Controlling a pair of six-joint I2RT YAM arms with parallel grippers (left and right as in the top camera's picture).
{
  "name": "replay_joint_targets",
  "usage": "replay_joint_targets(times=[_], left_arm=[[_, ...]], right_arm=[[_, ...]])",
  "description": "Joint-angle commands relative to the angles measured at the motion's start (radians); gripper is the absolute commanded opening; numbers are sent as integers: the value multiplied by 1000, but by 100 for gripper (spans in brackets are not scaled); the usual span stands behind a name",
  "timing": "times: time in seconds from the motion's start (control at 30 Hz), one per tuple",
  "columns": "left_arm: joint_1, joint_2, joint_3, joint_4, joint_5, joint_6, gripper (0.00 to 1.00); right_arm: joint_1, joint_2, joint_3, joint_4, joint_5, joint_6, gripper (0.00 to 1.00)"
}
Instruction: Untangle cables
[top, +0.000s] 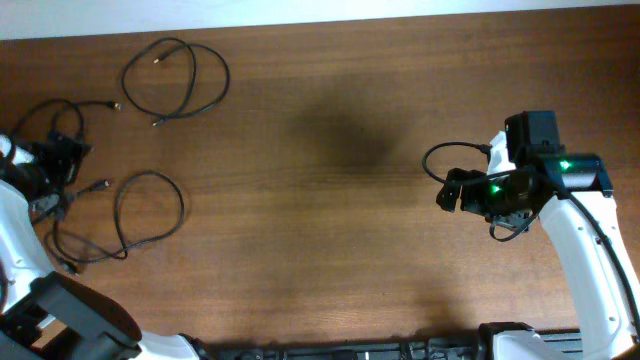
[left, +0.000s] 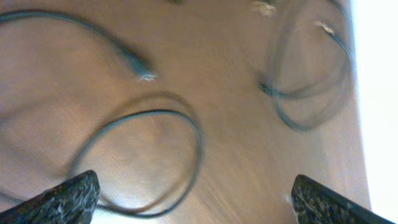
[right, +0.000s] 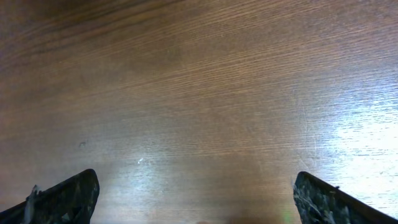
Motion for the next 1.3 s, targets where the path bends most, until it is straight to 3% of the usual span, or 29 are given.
replay_joint_targets(times=[0.0,0.13,0.23,0.37,0.53,0.57,0.8,0.93,1.27], left_arm=[[1,-18,15,108,442,294,99],[-22,-18,15,149,728,298,99],[-113,-34,15,131,695,330,99],[-370,-113,15,131,281,331,99],[-686,-287,15,86,-355,330,99],[-730,-335,15,83,-395,331,99],[-790,-716,14,-31,-388,330,99],[-790,-822,14,-69,-411,330,99],[-790,-837,14,-74,-409,330,99]], right_arm=[[-6,3,-4,0,1,-10,99],[-6,3,-4,3,2,-10,99],[-6,3,-4,16,1,-9,99],[-6,3,-4,11,1,-10,99],[-6,3,-4,11,2,-10,99],[-6,3,-4,11,2,-10,99],[-6,3,-4,12,2,-10,99],[-6,3,-4,12,2,-10,99],[-6,3,-4,12,2,-10,99]])
